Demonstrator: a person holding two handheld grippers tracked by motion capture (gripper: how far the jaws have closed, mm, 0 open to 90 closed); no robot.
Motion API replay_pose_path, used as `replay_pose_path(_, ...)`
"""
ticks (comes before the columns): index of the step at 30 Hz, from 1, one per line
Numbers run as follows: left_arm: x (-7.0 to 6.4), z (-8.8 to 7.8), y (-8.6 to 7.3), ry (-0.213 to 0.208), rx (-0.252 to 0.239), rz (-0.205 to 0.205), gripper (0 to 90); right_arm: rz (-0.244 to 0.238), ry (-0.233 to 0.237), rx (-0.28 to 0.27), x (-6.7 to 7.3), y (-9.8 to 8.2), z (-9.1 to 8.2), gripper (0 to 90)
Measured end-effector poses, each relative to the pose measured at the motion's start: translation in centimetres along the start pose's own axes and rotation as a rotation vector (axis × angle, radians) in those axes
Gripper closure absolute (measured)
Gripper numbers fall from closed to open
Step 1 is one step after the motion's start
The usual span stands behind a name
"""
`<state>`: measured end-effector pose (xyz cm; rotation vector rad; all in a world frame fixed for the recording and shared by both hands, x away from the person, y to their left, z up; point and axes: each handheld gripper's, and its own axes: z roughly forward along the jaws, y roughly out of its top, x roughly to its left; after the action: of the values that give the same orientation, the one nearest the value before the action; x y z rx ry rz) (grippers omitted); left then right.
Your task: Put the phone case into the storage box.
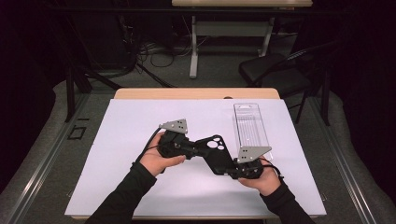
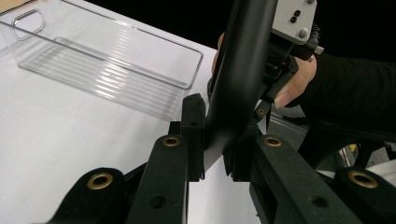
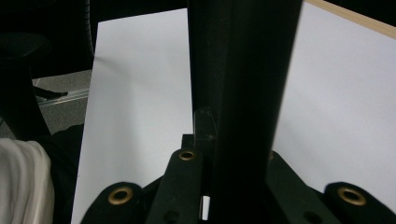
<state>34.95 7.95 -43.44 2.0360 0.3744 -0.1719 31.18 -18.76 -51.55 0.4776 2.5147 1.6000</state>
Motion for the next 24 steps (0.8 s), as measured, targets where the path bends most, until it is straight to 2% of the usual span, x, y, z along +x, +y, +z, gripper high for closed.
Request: replay_pose_path(24,-0.07,-0.02,-0.07,0.003,0.018,0.001,81.5,0.012,-0.006,0.010,0.08,-0.11,0.28,82.9)
